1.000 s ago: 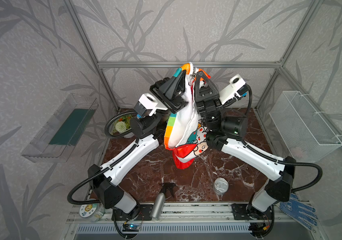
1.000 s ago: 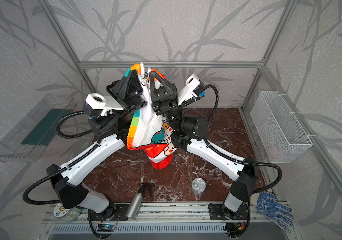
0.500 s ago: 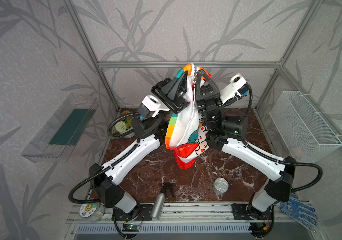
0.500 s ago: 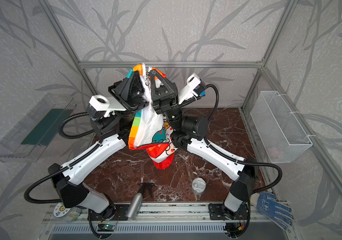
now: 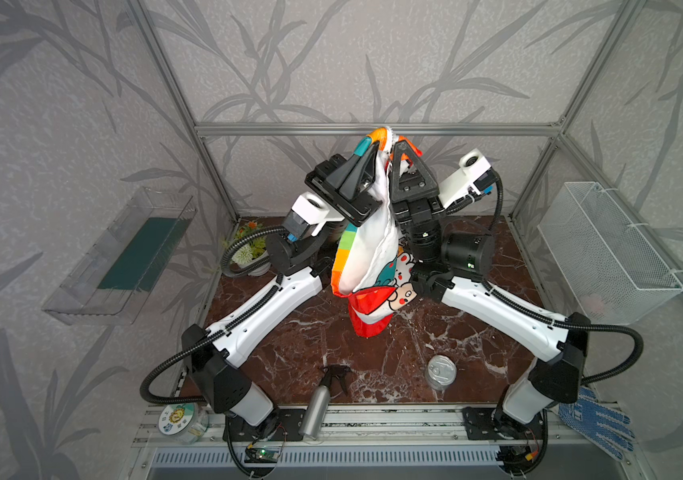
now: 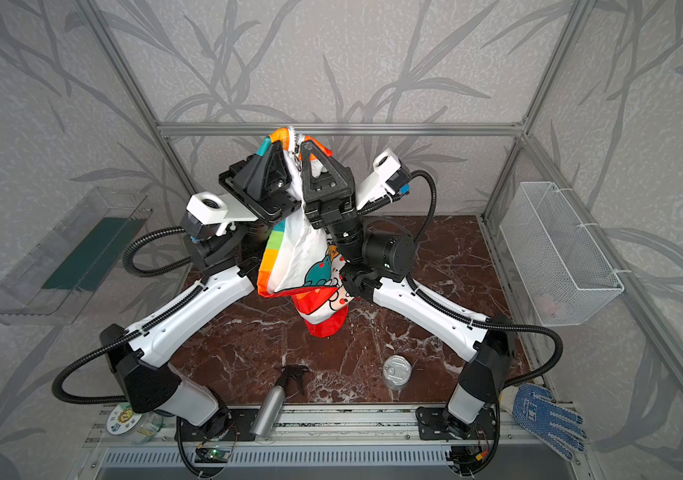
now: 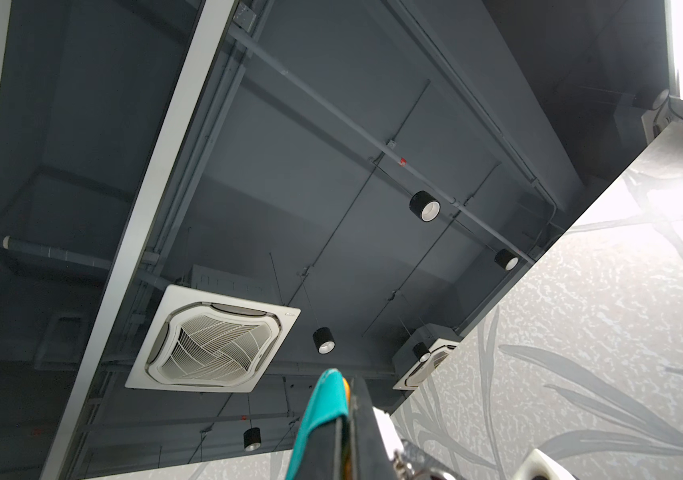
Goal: Zip up the jacket
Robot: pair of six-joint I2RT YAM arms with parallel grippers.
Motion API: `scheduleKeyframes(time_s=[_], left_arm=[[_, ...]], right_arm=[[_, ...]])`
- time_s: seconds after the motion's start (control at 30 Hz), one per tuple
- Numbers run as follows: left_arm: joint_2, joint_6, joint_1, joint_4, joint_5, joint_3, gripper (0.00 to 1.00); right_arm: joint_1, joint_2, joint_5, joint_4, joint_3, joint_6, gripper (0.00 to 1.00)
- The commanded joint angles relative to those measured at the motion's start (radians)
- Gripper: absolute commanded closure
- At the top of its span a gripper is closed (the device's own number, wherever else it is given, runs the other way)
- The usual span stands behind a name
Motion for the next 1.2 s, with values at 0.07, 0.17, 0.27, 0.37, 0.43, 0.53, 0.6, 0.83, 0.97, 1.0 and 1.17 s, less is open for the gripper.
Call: scheduleKeyframes(time_s=[0.07, 0.17, 0.27, 0.37, 0.43, 0.53, 0.6, 0.83, 0.97, 1.0, 1.17], left_arm=[[-0.002, 0.084, -0.007, 0.04, 0.034, 0.042, 1.0], [-0.002, 0.123, -0.009, 0.04, 0.064, 0.038, 1.0], [-0.001, 0.157, -0.009, 0.039, 0.051, 0.04, 1.0], [0.004, 0.164, -0.008, 0.04, 0.047, 0.052, 1.0], [0.007, 0.161, -0.008, 0.039, 0.044, 0.059, 1.0], [0.008, 0.15, -0.009, 0.039, 0.042, 0.064, 1.0], [0.007, 0.15, -0.008, 0.039, 0.044, 0.063, 1.0], [0.007, 0.158, -0.009, 0.04, 0.032, 0.058, 1.0], [0.019, 0.158, -0.009, 0.041, 0.035, 0.077, 1.0], [0.022, 0.158, -0.01, 0.04, 0.033, 0.08, 1.0], [0.023, 0.154, -0.01, 0.039, 0.031, 0.078, 1.0]], right_arm=[[0.006, -0.027, 0.004, 0.047, 0.0, -0.012, 1.0], [0.007, -0.032, 0.006, 0.049, -0.007, -0.012, 1.0], [0.007, -0.041, 0.004, 0.05, -0.013, -0.012, 1.0], [0.007, -0.05, -0.004, 0.041, -0.019, -0.02, 1.0], [0.007, -0.05, -0.007, 0.045, -0.016, -0.019, 1.0], [0.007, -0.047, -0.005, 0.055, -0.017, -0.015, 1.0], [0.007, -0.047, 0.0, 0.064, -0.022, -0.013, 1.0], [0.007, -0.056, -0.006, 0.069, -0.025, -0.012, 1.0], [0.007, -0.065, -0.003, 0.078, -0.036, -0.012, 1.0], [0.007, -0.067, -0.002, 0.08, -0.037, -0.011, 1.0], [0.006, -0.072, -0.008, 0.077, -0.038, -0.013, 1.0]])
